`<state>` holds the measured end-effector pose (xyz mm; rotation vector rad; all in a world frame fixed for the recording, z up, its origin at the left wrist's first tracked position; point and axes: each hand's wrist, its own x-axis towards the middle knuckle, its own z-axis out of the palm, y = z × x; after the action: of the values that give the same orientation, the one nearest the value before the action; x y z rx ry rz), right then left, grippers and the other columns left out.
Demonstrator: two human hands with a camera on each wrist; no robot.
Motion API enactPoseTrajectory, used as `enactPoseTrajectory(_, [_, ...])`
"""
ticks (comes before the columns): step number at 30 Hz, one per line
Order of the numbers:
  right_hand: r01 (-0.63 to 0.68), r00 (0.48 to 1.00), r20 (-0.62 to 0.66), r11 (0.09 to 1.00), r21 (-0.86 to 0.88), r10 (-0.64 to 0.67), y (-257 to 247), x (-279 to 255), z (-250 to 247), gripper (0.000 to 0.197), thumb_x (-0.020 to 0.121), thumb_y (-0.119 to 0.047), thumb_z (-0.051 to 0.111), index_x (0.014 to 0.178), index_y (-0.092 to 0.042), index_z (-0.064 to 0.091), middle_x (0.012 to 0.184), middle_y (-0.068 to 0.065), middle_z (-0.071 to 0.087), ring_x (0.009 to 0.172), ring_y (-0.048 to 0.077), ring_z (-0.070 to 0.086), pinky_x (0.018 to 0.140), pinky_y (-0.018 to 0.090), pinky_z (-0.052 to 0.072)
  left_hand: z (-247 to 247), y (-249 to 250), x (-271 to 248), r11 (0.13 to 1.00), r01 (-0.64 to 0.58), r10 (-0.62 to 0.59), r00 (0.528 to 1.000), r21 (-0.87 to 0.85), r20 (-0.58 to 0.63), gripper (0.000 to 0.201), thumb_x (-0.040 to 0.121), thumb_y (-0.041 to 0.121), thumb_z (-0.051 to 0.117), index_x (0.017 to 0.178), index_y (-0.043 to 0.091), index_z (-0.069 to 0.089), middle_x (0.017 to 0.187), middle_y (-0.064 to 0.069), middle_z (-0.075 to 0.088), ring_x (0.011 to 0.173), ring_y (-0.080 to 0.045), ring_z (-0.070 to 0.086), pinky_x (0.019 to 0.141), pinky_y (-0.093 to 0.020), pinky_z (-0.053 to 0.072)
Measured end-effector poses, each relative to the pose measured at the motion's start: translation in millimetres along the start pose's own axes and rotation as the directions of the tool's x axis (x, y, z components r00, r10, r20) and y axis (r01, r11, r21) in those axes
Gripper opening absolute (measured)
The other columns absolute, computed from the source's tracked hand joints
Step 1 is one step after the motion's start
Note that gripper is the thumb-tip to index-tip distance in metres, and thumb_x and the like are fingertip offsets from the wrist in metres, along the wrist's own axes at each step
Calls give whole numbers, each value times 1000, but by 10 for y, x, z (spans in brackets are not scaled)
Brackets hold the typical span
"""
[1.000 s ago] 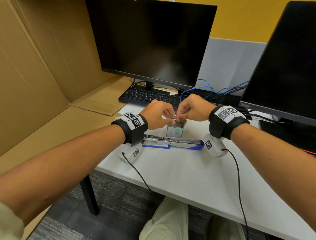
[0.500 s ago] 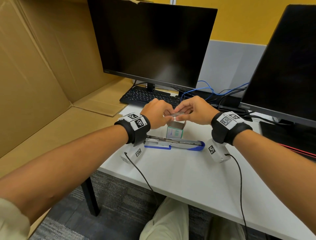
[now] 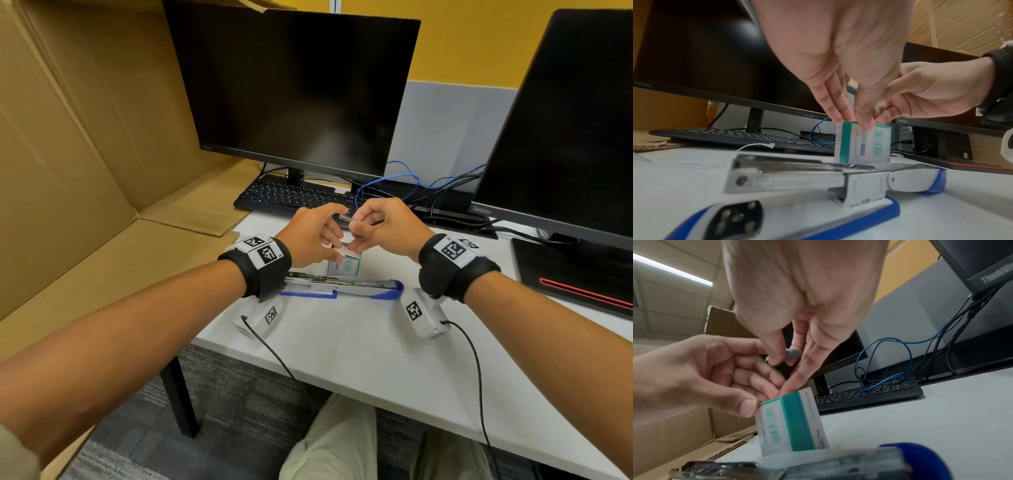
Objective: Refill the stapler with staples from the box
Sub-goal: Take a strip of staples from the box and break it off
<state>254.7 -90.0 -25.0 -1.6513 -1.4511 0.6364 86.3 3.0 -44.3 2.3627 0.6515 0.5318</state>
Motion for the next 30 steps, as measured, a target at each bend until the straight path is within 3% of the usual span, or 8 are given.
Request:
enactPoseTrajectory(6, [-1, 1000, 20, 999, -33, 2, 38, -6, 41, 17, 90, -10, 66, 104, 1, 63, 94, 17, 74, 79, 27, 78, 78, 42, 63, 27, 20, 20, 997, 12, -12, 1000, 70, 5, 87, 71, 10, 83, 144, 21, 38, 110, -4, 67, 92, -13, 70, 89, -30, 57])
enactPoseTrajectory(11, [96, 993, -55, 989, -115, -103, 50, -20, -30, 17, 87, -14, 71, 100, -4, 68, 91, 12, 75, 81, 23, 76, 74, 35, 64, 57, 23, 4, 988, -19, 24, 999, 156, -31, 83, 70, 20, 85, 141, 23, 41, 132, 0, 58, 107, -7, 52, 86, -23, 50])
enactPoseTrajectory(15, [143, 979, -117, 973, -182, -165, 90, -47, -71, 16, 84, -19, 76, 97, -10, 73, 91, 7, 75, 82, 20, 72, 70, 23, 59, 85, 11, 22, 983, -34, 32, 999, 179, 15, 65, 74, 18, 81, 125, 25, 42, 122, 0, 67, 113, -16, 59, 95, -33, 49])
enactPoseTrajectory(18, [157, 976, -104, 952, -261, -189, 105, -69, -85, 16, 81, -22, 78, 94, -12, 76, 87, 1, 74, 79, 15, 69, 73, 22, 57, 72, -40, 45, 974, -47, 47, 999, 223, 4, 57, 76, 15, 79, 119, 29, 43, 106, 6, 72, 103, -14, 61, 101, -39, 46])
enactPoseTrajectory(24, [150, 975, -99, 916, -373, -200, 155, -115, -46, 23, 76, -30, 82, 95, -18, 79, 87, -7, 68, 78, 6, 57, 67, 14, 44, -112, -208, 48, 958, -24, 41, 998, 287, -54, 28, 76, 18, 79, 100, 19, 66, 99, 3, 71, 90, -11, 63, 91, -35, 53])
enactPoseTrajectory(26, [168, 974, -73, 900, -402, -215, 168, -128, -4, 25, 77, -29, 81, 99, -17, 79, 88, -7, 67, 77, 6, 55, 68, 15, 42, -194, -261, 48, 934, -11, 38, 997, 356, -69, 22, 77, 21, 79, 96, 18, 70, 99, 1, 69, 89, -13, 63, 86, -36, 55])
enactPoseTrajectory(30, [202, 971, -17, 863, -463, -236, 200, -147, 94, 22, 79, -30, 79, 97, -17, 79, 84, -5, 69, 79, 14, 54, 75, 31, 46, -393, -386, 71, 903, 48, -7, 995, 427, -97, 20, 75, 22, 80, 92, 18, 71, 100, -2, 67, 88, -15, 64, 81, -34, 56])
